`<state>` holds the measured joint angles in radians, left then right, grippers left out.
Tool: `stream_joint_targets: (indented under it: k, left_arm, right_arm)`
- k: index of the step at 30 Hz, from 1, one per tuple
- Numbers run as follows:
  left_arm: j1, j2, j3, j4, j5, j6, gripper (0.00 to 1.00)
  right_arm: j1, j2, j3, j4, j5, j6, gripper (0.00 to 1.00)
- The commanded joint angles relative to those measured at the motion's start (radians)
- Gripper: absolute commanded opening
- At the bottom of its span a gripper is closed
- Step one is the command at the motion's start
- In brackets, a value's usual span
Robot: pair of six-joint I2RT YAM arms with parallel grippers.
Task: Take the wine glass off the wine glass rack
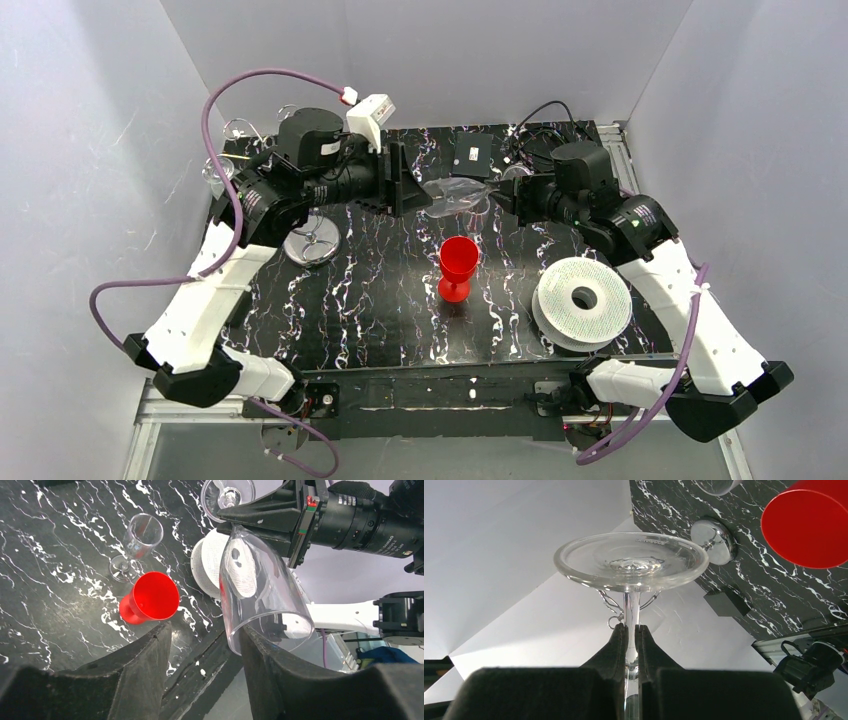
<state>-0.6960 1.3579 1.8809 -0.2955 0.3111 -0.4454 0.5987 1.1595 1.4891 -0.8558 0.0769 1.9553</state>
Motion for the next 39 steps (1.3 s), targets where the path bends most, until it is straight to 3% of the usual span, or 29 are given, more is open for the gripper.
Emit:
stream_joint_targets:
  k: [1, 21, 29, 39]
  left_arm:
    - [-0.027, 0.017, 0.059, 0.041, -0.059, 0.04, 0.49]
    - [-0.114, 0.176, 0.232, 0.045, -0.117, 0.1, 0.32]
    - [-0.147, 0.201, 0.253, 0.033, -0.144, 0.12, 0.07]
    - [-0.186, 0.216, 0.282, 0.01, -0.191, 0.144, 0.0]
  right_arm:
    - [0.0, -0.035, 0.0, 0.064, -0.003, 0.058, 0.01]
    - [0.0, -0.1, -0.096, 0.141, -0.061, 0.209, 0.01]
    - [0.0, -0.134, -0.118, 0.143, -0.053, 0.221, 0.01]
    - [0.0, -0.162, -0.137, 0.149, -0.042, 0.213, 0.01]
